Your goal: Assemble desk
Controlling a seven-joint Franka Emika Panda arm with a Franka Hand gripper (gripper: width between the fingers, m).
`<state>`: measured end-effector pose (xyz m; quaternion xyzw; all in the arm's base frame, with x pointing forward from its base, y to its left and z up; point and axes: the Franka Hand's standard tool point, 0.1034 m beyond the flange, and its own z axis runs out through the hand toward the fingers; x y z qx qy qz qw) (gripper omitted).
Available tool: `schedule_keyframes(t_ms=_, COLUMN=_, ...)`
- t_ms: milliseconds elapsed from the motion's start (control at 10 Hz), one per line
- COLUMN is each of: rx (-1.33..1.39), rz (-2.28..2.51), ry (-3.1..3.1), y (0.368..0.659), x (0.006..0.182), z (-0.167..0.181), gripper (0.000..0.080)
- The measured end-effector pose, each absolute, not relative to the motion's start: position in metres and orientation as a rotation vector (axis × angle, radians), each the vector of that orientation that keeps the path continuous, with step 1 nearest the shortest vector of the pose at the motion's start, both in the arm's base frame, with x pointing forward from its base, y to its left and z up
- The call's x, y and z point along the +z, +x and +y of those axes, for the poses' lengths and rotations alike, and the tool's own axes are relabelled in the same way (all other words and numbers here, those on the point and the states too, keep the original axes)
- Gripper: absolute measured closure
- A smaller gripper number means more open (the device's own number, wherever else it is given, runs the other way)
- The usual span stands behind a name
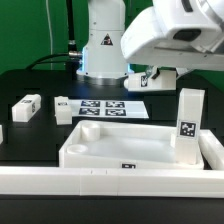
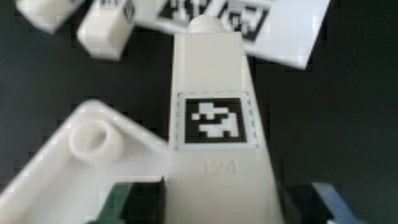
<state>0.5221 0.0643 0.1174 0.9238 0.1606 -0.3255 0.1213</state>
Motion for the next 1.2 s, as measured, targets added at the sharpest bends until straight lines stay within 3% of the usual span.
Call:
schedule_keyframes(t_ms=300, rx=-0.908, rz=0.446, ry=2.754, y=0.516, x=0.119, z=0.058, gripper=0.0509)
schedule_keyframes(t_ms=500, rx=-0.914, rz=0.342, ry=2.845, y=0.52, x=0.13, z=0.049, gripper=0.0509)
schedule_keyframes(t_ms=700, rx=-0.812, rz=0.266, ry=2.925, y=0.525, x=0.14, z=0.035, gripper=0.0509)
schedule_keyframes(t_ms=1200, rx=-0.357, rz=0.224, ry=3.096, y=0.547, x=0.138, z=0.035, gripper=0.0509)
